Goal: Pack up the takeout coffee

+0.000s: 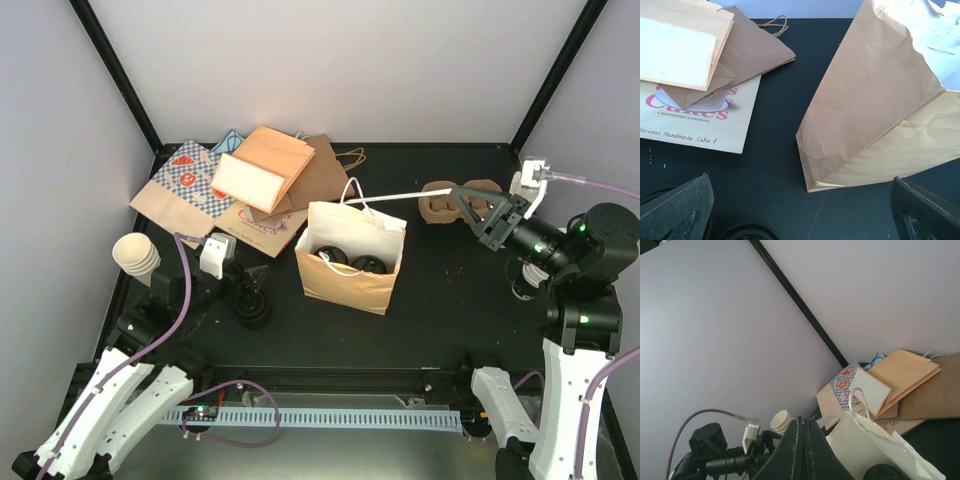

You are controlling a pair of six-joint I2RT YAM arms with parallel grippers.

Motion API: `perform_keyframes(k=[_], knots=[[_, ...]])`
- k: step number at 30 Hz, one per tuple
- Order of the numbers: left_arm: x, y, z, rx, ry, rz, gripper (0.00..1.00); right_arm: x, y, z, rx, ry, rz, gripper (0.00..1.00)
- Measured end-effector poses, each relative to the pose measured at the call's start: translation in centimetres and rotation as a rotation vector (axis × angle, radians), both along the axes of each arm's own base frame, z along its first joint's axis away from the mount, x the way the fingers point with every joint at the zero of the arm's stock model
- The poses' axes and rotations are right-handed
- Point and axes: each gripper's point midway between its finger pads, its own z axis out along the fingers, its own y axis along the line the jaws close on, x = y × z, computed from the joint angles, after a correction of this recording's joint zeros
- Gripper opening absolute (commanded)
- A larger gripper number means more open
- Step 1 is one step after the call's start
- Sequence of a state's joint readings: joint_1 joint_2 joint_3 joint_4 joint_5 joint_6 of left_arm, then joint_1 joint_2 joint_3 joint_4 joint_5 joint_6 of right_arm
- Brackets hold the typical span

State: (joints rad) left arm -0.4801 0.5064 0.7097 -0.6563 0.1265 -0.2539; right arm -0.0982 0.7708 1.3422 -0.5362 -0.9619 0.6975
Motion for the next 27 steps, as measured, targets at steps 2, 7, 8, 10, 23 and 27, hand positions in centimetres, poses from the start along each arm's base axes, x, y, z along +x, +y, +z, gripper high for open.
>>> perform_keyframes(k=[2,7,8,10,23,27], knots=[[0.0,0.0,0.0,0.000,0.000,0.000,0.99,-0.5,0.2,-0.2,-0.002,-0.009,0.012,0.02],[0.0,0.0,0.0,0.000,0.000,0.000,0.99,-1.4,0.4,-1.3,-0.018,-0.028,0.014,0.03],[0.0,0.0,0.0,0.000,0.000,0.000,0.99,-1.4,0.4,-1.8,-0.020,-0.022,0.012,0.03],[0.0,0.0,0.0,0.000,0.000,0.000,0.99,-1.0,0.3,-3.6,-0.025,0.007,0.006,0.03],[0.1,0.1,-0.1,0.005,0.001,0.007,0.99,1.5,1.6,-10.2,-0.123,0.178,0.065,0.09],[0.2,0.1,-0.2,0.009,0.007,0.010,0.99,1.5,4.0,-11.4,-0.184,0.210,0.150,0.50]])
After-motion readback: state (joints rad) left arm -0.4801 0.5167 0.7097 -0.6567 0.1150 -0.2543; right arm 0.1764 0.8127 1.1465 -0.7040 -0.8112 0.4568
